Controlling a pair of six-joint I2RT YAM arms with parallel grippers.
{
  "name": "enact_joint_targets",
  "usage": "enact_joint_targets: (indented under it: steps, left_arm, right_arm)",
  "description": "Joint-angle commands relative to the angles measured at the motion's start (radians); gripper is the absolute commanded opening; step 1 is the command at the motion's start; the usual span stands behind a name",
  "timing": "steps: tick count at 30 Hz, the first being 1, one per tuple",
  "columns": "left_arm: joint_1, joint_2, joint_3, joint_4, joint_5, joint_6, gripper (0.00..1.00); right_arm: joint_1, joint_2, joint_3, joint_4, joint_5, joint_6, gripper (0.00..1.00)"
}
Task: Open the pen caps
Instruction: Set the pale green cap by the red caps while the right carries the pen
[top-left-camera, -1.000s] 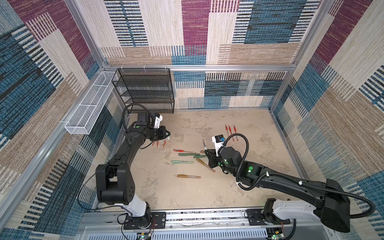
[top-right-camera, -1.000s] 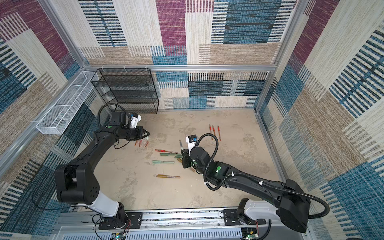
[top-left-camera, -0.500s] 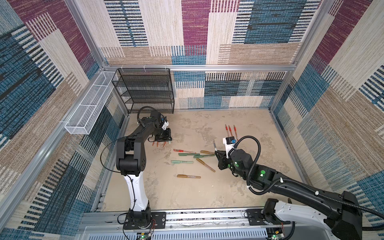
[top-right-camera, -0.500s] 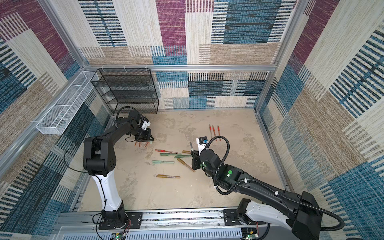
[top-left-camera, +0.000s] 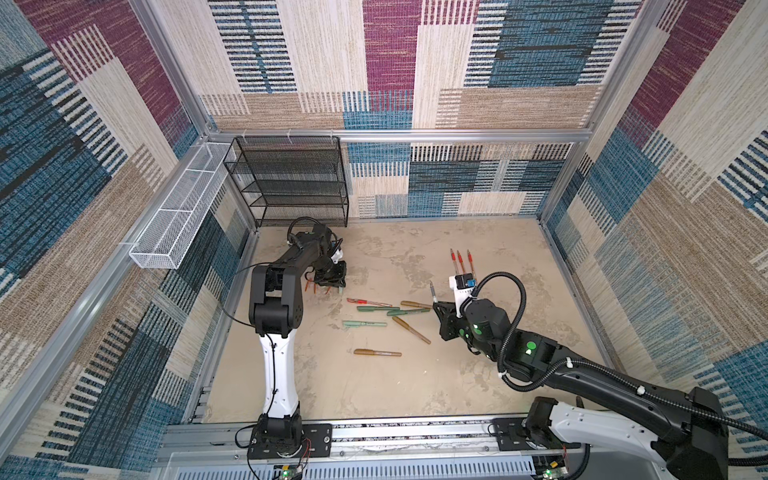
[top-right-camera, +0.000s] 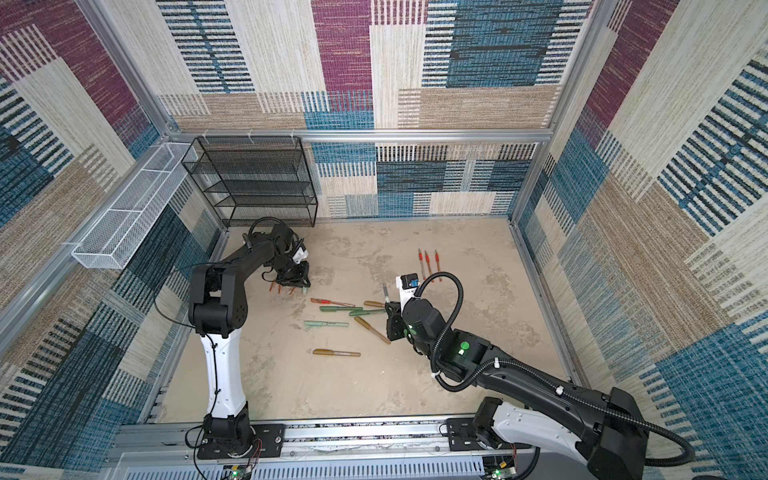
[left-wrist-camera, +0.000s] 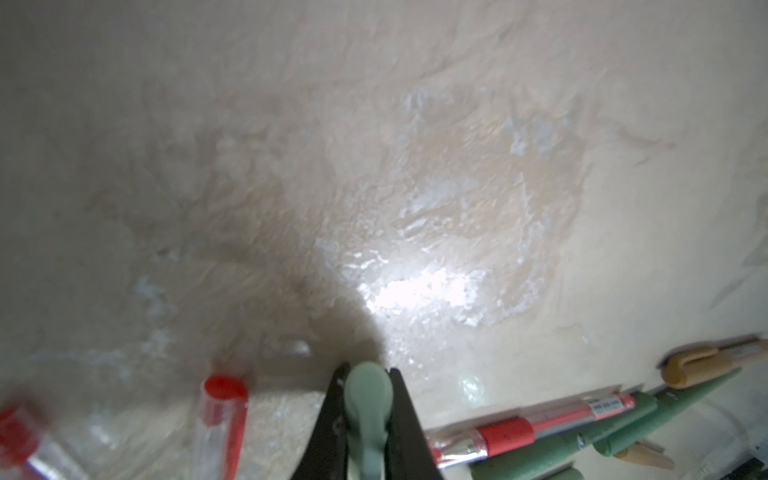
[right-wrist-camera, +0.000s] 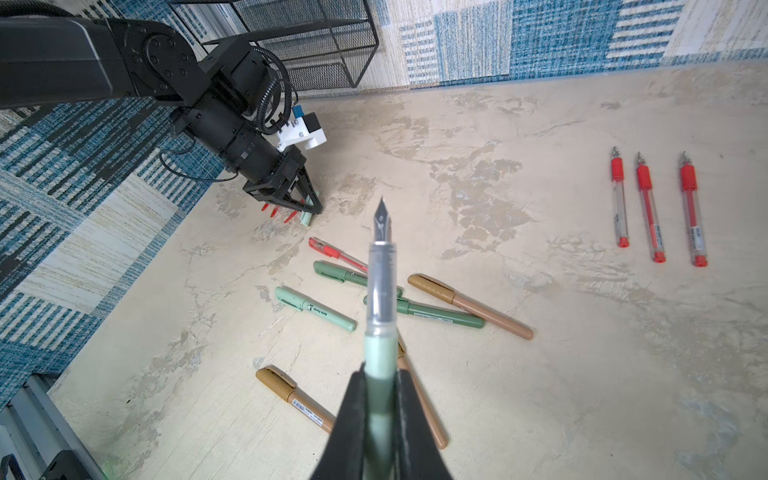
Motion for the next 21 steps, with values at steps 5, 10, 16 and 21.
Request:
enact_joint_targets:
  steps: [5,10,16,21]
  left_arm:
    - [-0.006,0.026,0.021,-0.038,-0.048,0.019,0.23]
    - [-0.008,0.017,0.032,-0.044,-0.034,0.004,0.32]
    - [-0.014,-0.039,0.024,-0.051,-0.034,-0.013,0.41]
    - [-0.023,-0.139,-0.004,-0.044,-0.011,-0.033,0.44]
  right_arm:
    - [0.000,-0.030,-0.003,0.000,0.031,0.018,0.00]
    - [0.000,-0.075,-0.029,0.021,0.048,0.013,0.00]
    - [-0.002,-0.079,-0.012,0.001,0.068,-0.006,0.00]
    - [-0.039,-0.043,0.034,-0.026,0.060,-0.039,0.00]
